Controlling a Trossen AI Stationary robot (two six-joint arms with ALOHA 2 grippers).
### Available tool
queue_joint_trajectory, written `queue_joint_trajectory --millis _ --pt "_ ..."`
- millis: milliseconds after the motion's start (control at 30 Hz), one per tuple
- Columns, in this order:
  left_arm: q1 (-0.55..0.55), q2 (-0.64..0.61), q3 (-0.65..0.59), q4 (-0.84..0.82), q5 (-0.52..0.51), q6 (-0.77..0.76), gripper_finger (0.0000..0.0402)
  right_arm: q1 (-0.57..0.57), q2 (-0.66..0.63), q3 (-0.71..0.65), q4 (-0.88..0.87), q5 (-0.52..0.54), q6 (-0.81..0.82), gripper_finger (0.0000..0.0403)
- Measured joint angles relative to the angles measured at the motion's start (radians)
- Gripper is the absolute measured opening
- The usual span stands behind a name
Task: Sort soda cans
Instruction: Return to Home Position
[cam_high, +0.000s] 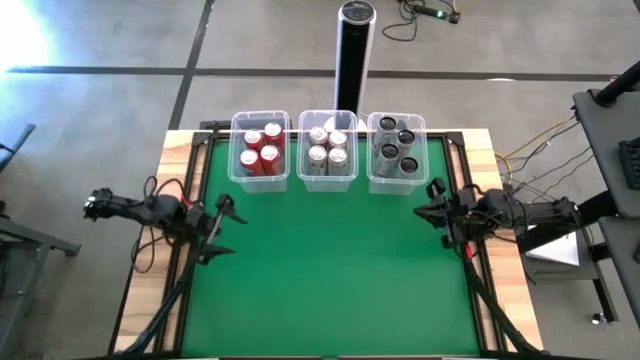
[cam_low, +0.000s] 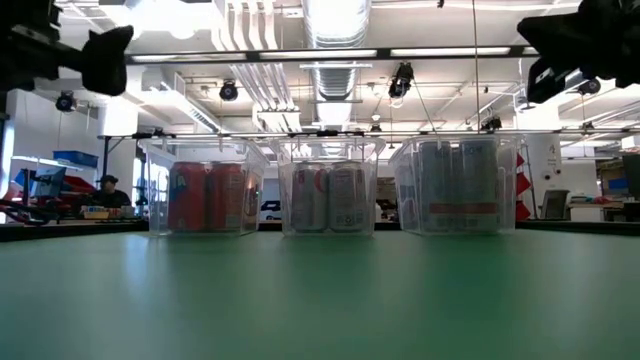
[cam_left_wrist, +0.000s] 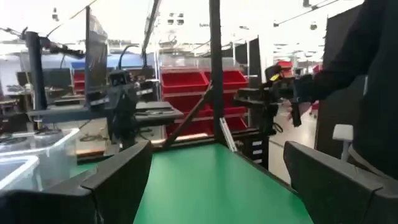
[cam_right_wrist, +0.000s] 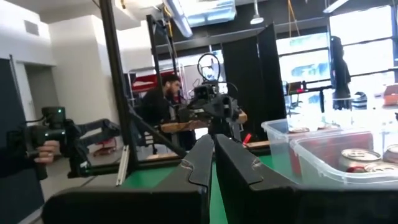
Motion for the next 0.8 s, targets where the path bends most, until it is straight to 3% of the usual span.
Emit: queue_joint_trajectory --millis 300,533,800 --pt "0.141 0.0 0.0 -0.098 0.007 -0.024 0.0348 0.0 0.007 -0.001 -0.05 0.014 0.078 0.0013" --pt "0.143 0.004 0.0 -0.151 -0.006 -0.067 0.0348 0.0 0.007 -0.001 -0.128 0.022 -0.026 0.0013" --pt "0.143 0.024 0.007 -0.162 -0.007 -0.087 0.0348 0.0 0.012 -0.002 -0.206 0.021 0.043 0.0013"
